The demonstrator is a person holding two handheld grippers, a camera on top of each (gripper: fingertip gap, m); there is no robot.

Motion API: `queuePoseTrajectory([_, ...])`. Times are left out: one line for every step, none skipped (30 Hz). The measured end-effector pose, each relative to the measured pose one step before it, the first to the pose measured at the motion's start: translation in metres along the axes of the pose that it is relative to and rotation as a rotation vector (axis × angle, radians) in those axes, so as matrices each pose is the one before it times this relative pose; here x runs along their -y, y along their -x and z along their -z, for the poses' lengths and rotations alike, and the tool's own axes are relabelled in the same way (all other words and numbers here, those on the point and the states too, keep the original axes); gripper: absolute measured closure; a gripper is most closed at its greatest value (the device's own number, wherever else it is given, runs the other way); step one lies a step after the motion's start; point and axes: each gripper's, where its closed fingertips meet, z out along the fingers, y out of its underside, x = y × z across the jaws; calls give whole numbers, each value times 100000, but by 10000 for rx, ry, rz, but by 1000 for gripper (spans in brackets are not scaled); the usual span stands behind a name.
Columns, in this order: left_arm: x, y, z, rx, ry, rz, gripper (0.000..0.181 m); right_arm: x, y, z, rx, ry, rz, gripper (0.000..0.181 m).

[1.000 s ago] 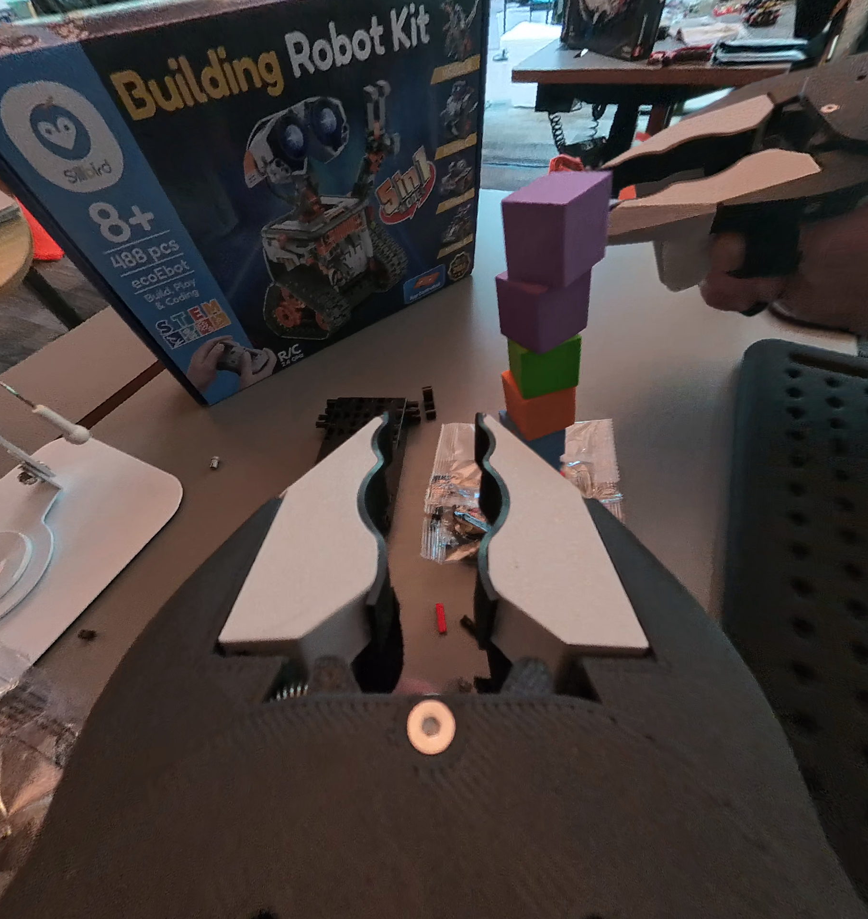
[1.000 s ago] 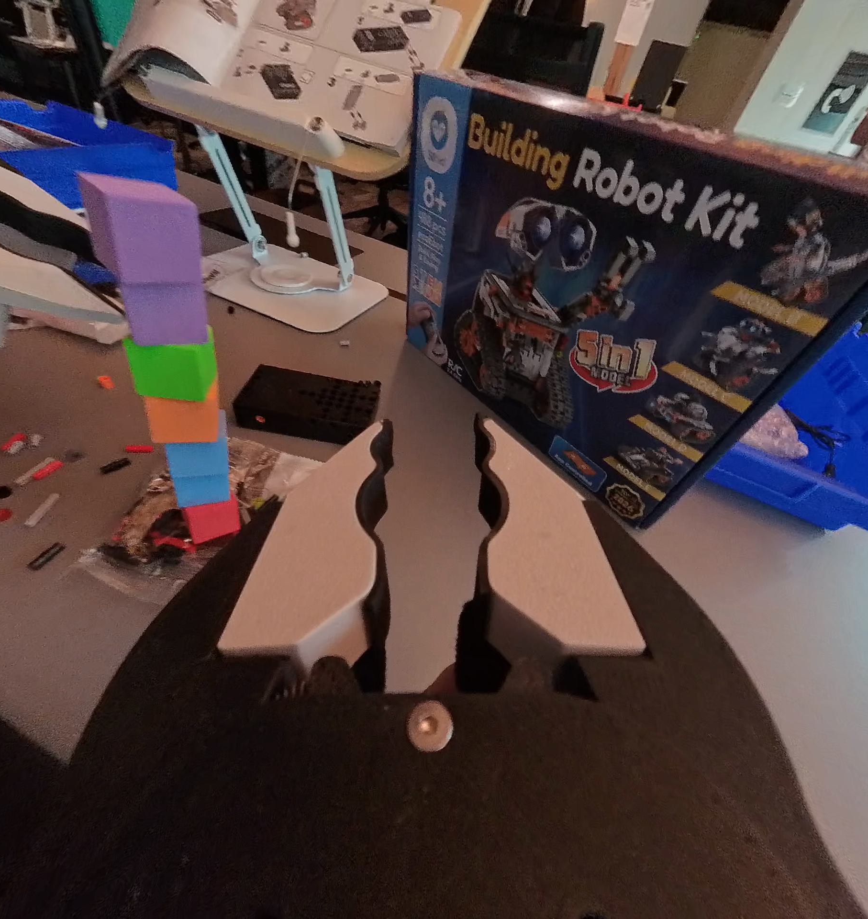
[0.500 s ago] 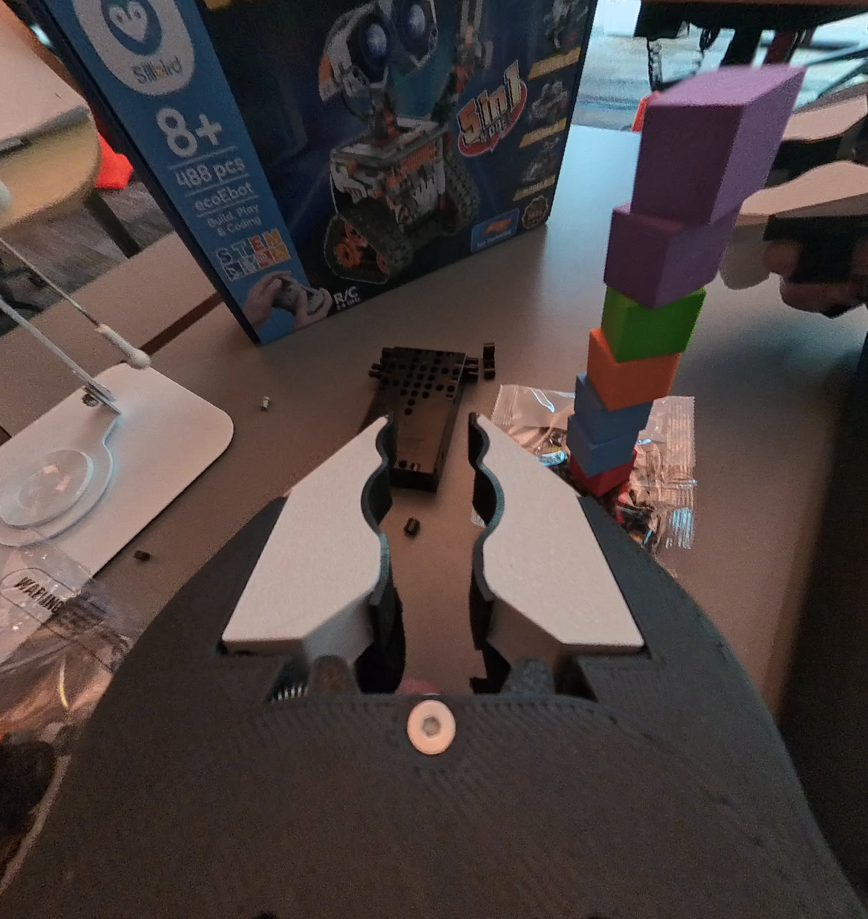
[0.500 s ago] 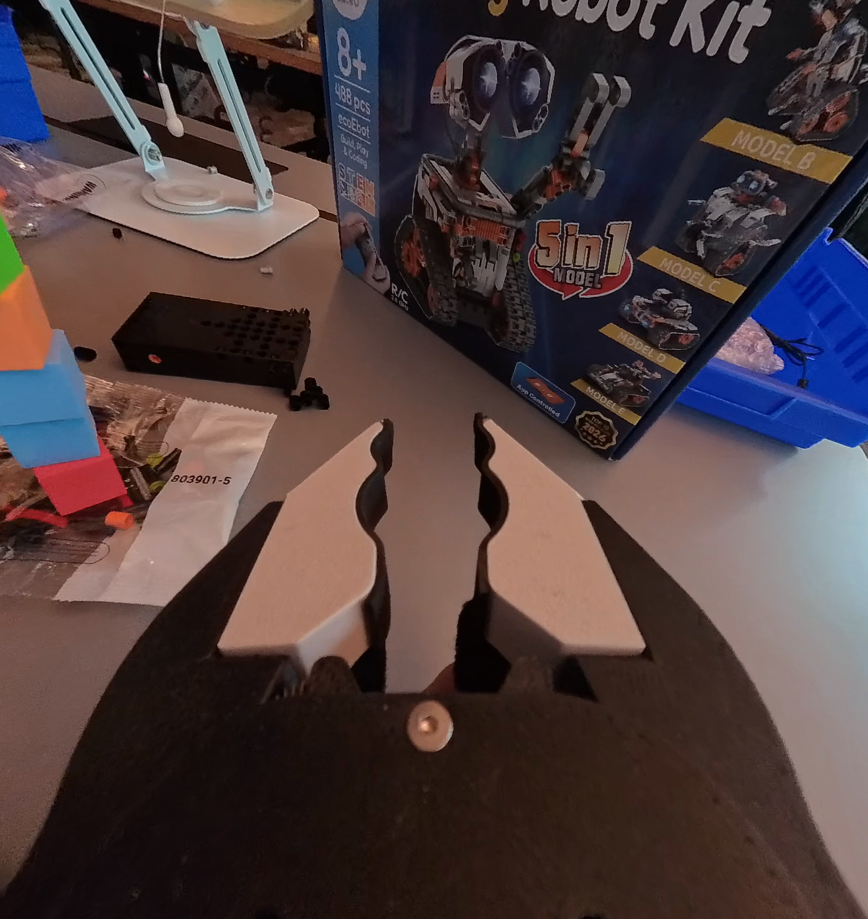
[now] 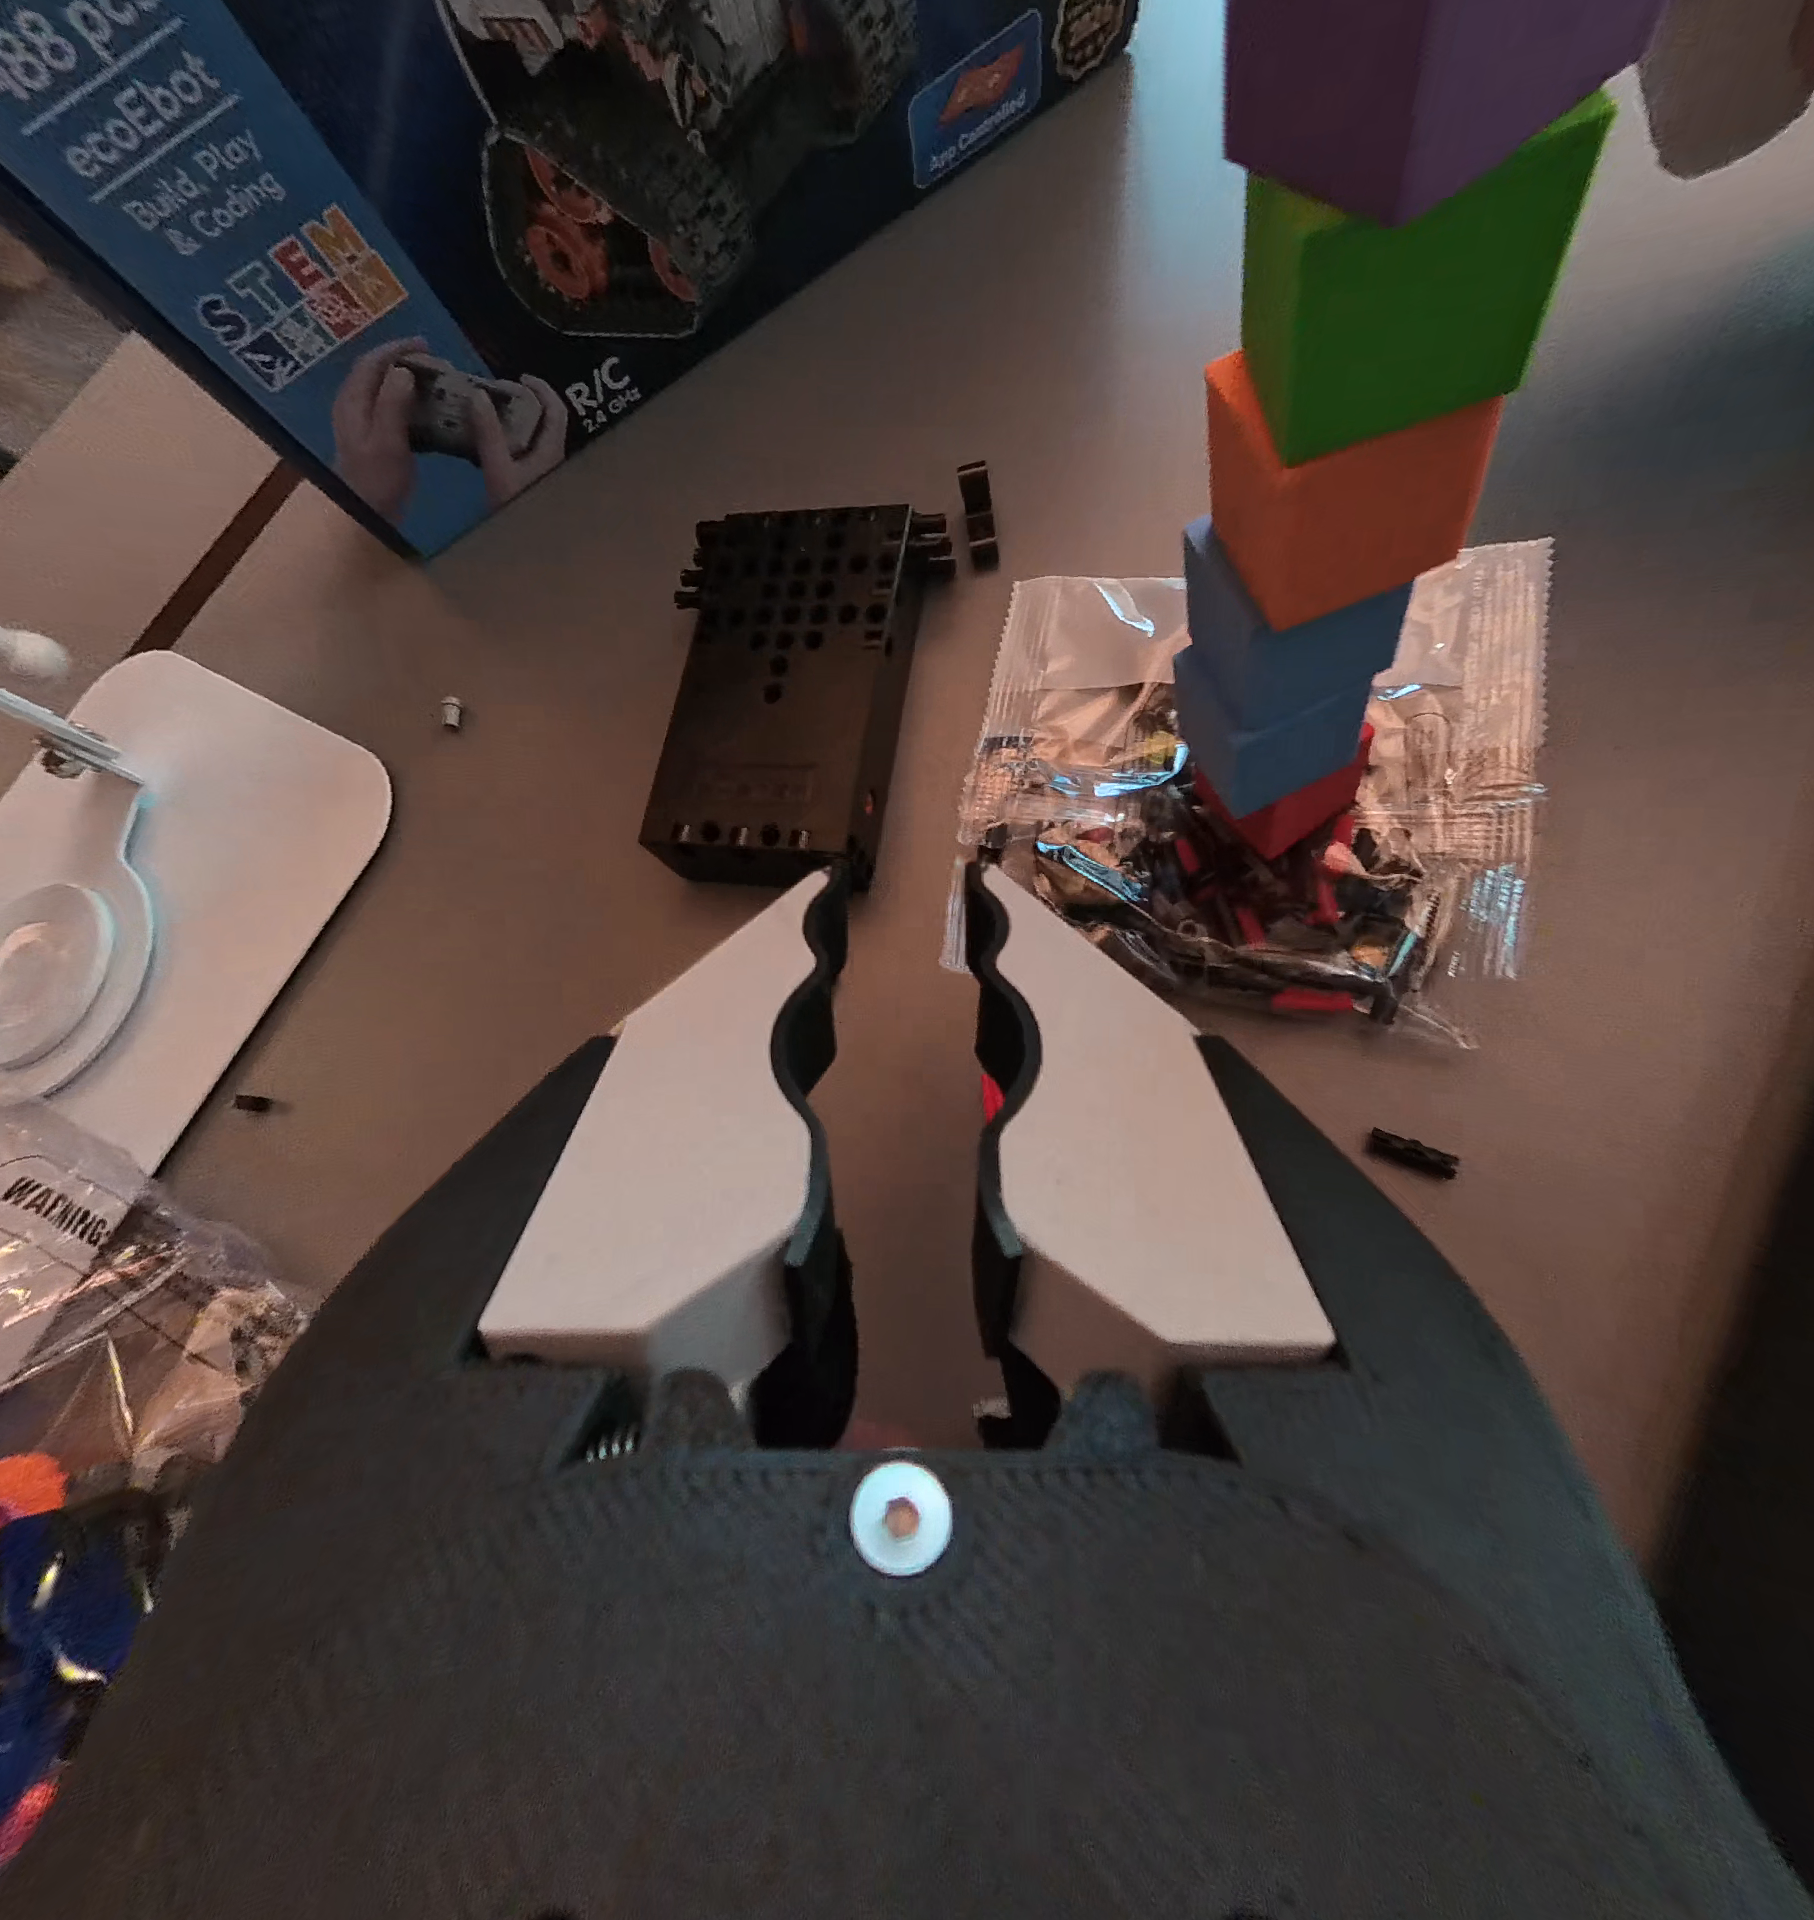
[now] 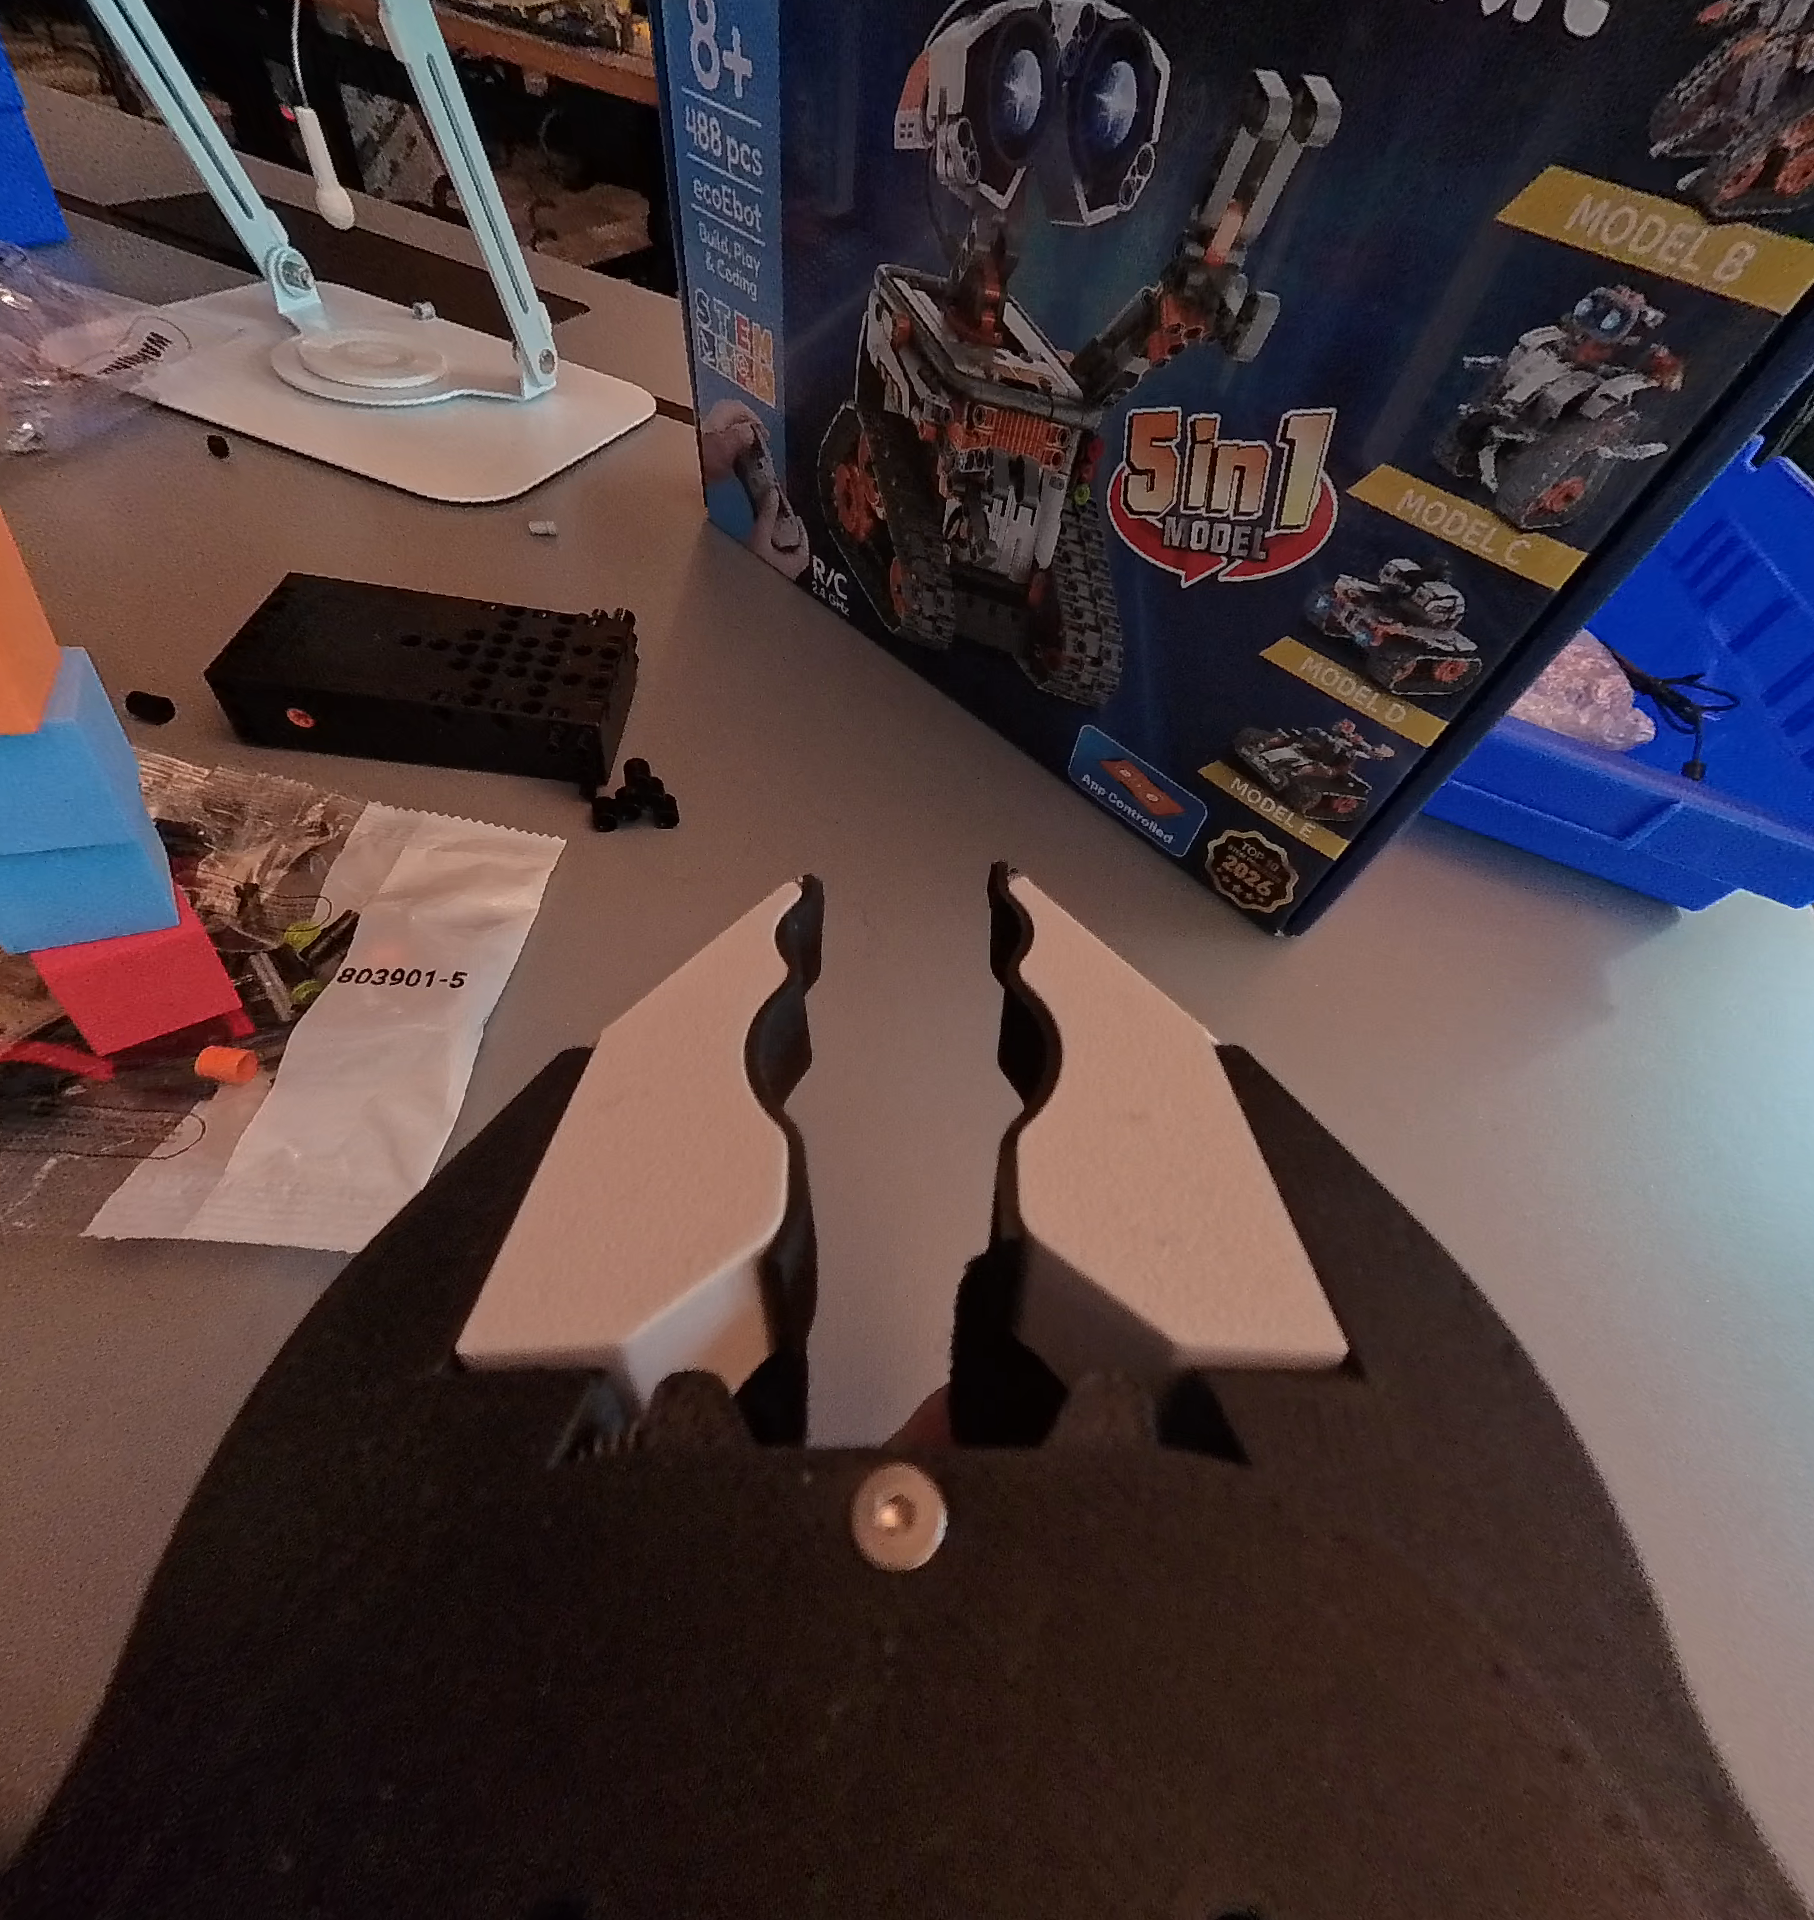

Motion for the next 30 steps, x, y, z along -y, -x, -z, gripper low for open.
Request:
queuePoseTrajectory([-48, -282, 156, -217, 16, -22, 161, -46, -7, -28, 14, 12, -32, 150])
queuePoseTrajectory([-104, -518, 95, -338, 42, -15, 162, -21, -26, -8, 5, 2, -32, 150])
queuePoseTrajectory([-94, -482, 36, -295, 24, 5, 162, -18, -32, -9, 3, 0, -27, 150])
queuePoseTrajectory([-67, -353, -11, -194, 30, -48, 163, -17, 2, -10, 11, 4, -23, 150])
queuePoseTrajectory([-81, -313, -62, -143, 72, -117, 163, -36, 15, -3, 15, 10, -17, 150])
queuePoseTrajectory([-42, -306, -80, -119, 53, -121, 164, -29, 20, -13, 11, 10, -6, 150])
queuePoseTrajectory([-23, -334, -138, -138, 37, -84, 164, -9, 8, -4, -3, 2, 5, 150])
queuePoseTrajectory([-36, -418, -154, -180, 44, -73, 164, 3, -7, 10, -5, -5, 3, 150])
queuePoseTrajectory([-70, -393, -184, -165, 69, -70, 165, 2, 17, 10, 7, -5, -8, 150])
queuePoseTrajectory([4, -246, -201, -71, 41, -65, 165, -10, 17, -8, 18, -1, -16, 150])
queuePoseTrajectory([24, -177, -210, -42, 35, -42, 164, -17, 16, -10, 22, 4, -20, 150])
queuePoseTrajectory([80, -122, -195, -21, 9, -43, 164, -6, 7, -19, 18, 6, -20, 150])
queuePoseTrajectory([164, -145, -179, -39, -32, -31, 165, -11, 1, -13, 12, 0, -18, 150])
queuePoseTrajectory([199, -259, -159, -121, -56, 1, 165, 12, -5, 9, 12, -8, -18, 150])
queuePoseTrajectory([270, -330, -157, -155, -95, 15, 165, 18, 16, 10, 12, -11, -16, 150])
queuePoseTrajectory([234, -256, -171, -114, -77, 18, 165, 12, -4, 14, 9, -9, -14, 150])
queuePoseTrajectory([158, -177, -186, -66, -37, 13, 165, 2, 4, 17, 8, -9, -15, 150])
queuePoseTrajectory([102, -201, -180, -86, -8, 5, 166, 13, -4, 14, 8, -9, -15, 150])
queuePoseTrajectory([76, -107, -158, -35, -7, 10, 166, 14, -10, 13, 5, -10, -14, 150])
queuePoseTrajectory([89, -36, -143, 2, -12, 29, 166, 14, -8, 25, 3, -13, -17, 150])
queuePoseTrajectory([110, -140, -120, -68, -31, 27, 165, 14, -12, 19, 3, -12, -22, 150])
queuePoseTrajectory([150, -163, -98, -75, -55, 25, 165, 1, -11, 12, 0, -7, -20, 150])
queuePoseTrajectory([145, -4, -75, 8, -50, 40, 165, 4, -23, 13, -1, -2, -18, 150])
queuePoseTrajectory([102, 27, -62, 25, -28, 39, 165, -9, -16, 6, -1, 3, -19, 150])
queuePoseTrajectory([117, -56, -52, -26, -40, 41, 165, -7, -25, -1, -2, 2, -19, 150])
queuePoseTrajectory([139, -41, -67, -23, -55, 65, 165, 0, -27, 26, -6, -2, -18, 150])
queuePoseTrajectory([127, -16, -79, 3, -42, 64, 165, 2, -41, 20, -19, -1, -18, 150])
queuePoseTrajectory([87, -52, -105, -21, -14, 47, 165, 5, -53, 38, -22, -1, -22, 150])
queuePoseTrajectory([100, -54, -104, -3, -25, 7, 164, 32, -47, 62, -21, -13, -27, 150])
queuePoseTrajectory([58, 50, -87, 72, -5, -22, 164, 6, -163, 95, -71, -6, -43, 149])
